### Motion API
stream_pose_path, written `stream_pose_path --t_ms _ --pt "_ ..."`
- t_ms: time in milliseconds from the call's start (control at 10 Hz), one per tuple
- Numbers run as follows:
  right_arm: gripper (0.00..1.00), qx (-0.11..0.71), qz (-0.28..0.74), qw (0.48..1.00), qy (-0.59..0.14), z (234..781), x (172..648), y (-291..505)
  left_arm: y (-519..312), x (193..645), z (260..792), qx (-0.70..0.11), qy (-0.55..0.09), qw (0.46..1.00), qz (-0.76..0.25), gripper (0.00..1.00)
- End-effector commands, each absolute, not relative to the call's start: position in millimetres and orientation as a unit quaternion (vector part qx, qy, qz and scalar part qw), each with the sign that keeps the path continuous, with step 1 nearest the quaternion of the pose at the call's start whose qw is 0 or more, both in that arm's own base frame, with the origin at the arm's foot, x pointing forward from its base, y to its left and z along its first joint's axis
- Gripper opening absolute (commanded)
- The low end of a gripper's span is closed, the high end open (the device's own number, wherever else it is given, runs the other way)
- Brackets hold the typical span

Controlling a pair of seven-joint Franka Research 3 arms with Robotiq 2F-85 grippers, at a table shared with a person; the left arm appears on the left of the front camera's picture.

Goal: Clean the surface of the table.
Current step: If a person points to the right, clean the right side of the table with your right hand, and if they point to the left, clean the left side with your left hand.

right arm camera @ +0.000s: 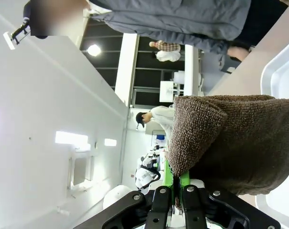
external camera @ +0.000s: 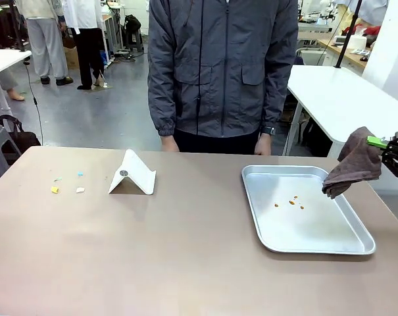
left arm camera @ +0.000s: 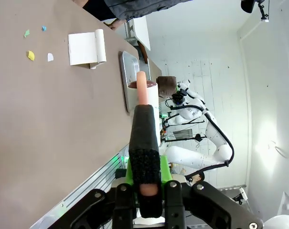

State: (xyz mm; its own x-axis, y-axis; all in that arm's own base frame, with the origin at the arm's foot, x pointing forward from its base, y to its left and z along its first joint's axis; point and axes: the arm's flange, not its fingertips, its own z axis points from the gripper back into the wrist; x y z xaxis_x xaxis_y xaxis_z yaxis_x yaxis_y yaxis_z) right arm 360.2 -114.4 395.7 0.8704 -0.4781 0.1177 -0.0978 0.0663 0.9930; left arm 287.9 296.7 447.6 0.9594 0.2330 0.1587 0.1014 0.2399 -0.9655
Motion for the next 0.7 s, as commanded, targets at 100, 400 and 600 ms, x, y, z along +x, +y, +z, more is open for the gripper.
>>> stream_pose_path --t_ms 100,400,600 --pt "0.00 0.668 -0.138 0.699 -0.213 400.4 360.4 -112.1 291.7 284.8 449.1 -0.613 -0.139 0.776 0.042 0.00" --pt "0.00 0.668 -0.138 0.699 -0.213 400.4 360.4 -112.1 291.7 284.8 449.1 -0.613 -0.139 0.776 0.042 0.00" --pt "0.00 0.668 -0.138 0.699 -0.213 400.4 360.4 -112.1 291.7 284.8 449.1 -0.613 -0.139 0.776 0.042 0.00"
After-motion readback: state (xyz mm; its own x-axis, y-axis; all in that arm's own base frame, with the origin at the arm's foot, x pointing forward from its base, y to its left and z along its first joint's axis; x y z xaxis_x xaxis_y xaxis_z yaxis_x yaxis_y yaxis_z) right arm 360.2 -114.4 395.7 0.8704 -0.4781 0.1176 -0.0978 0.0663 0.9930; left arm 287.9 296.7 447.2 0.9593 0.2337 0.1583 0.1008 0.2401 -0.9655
